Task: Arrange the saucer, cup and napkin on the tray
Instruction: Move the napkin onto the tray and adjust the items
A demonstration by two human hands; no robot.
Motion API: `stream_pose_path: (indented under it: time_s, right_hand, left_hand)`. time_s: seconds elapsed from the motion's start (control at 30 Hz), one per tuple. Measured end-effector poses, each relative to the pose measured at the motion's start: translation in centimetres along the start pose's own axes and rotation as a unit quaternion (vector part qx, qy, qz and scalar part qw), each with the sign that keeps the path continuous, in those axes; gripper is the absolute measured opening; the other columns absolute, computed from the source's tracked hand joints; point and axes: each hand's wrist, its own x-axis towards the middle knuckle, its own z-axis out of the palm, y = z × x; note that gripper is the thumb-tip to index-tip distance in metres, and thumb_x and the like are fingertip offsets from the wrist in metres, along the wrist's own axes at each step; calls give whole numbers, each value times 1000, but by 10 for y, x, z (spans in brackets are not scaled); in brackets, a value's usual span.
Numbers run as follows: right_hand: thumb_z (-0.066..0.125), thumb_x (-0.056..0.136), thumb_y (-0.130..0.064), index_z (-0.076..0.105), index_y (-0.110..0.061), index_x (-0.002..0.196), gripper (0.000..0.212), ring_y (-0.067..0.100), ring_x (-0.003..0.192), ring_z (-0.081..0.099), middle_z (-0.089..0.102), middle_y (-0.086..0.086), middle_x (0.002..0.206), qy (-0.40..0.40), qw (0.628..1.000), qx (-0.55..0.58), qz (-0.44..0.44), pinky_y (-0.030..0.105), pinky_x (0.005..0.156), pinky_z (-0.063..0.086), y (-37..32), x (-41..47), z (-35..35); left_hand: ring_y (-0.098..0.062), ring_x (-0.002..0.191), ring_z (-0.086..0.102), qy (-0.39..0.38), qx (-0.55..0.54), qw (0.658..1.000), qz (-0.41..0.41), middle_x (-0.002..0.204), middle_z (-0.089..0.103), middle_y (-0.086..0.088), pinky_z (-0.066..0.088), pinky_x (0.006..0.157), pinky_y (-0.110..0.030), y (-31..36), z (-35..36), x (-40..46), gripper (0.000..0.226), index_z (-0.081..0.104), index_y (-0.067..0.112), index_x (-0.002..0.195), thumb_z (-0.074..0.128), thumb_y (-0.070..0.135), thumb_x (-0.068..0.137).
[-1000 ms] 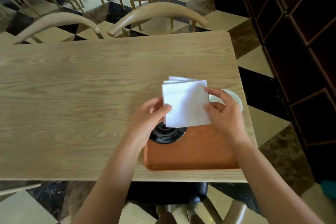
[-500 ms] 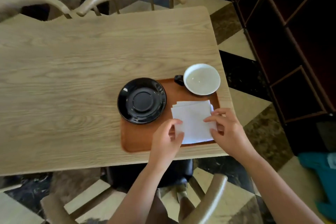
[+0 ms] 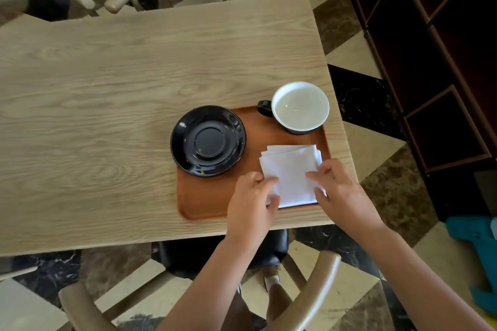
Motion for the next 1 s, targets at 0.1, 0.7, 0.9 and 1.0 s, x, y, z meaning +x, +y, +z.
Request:
stream_pose_path:
  time_s: [0.1, 0.7, 0.9, 1.0]
  right_hand:
    - [80, 66, -6, 68, -6, 96, 32, 36, 95, 61, 61, 21, 106, 31, 997, -64, -18, 37, 60, 57, 1, -4, 2]
    - [76, 72, -16, 65, -3, 110, 41, 41, 114, 55, 57, 26, 124, 47, 994, -96, -38, 57, 90, 47, -24, 2, 4]
    - [69, 79, -16, 56, -7, 123, 47, 35, 125, 46, 49, 20, 136, 26, 994, -52, -96, 54, 97, 41, -72, 34, 27]
    - [63, 85, -22, 49, -10, 131, 49, 31, 132, 37, 45, 16, 141, -9, 988, -74, -135, 53, 104, 35, -91, 51, 38]
  left_hand:
    - [-33, 128, 44, 32, 88, 993, 75, 131, 53, -14, 48, 92, -36, -3, 3, -6, 28, 67, 15, 105, 68, 13, 77]
    - [-25, 139, 29, -41, 137, 984, 110, 149, 36, -12, 30, 109, -46, -16, -8, -9, 49, 38, 17, 136, 50, 30, 91]
    - [-23, 140, 27, 29, 165, 986, 22, 150, 34, -11, 29, 110, -46, -49, -42, -20, 49, 39, 17, 137, 40, 36, 92]
    - [-23, 143, 17, 6, 184, 982, -52, 154, 26, -10, 22, 114, -48, -70, -52, -27, 54, 30, 20, 142, 33, 41, 93]
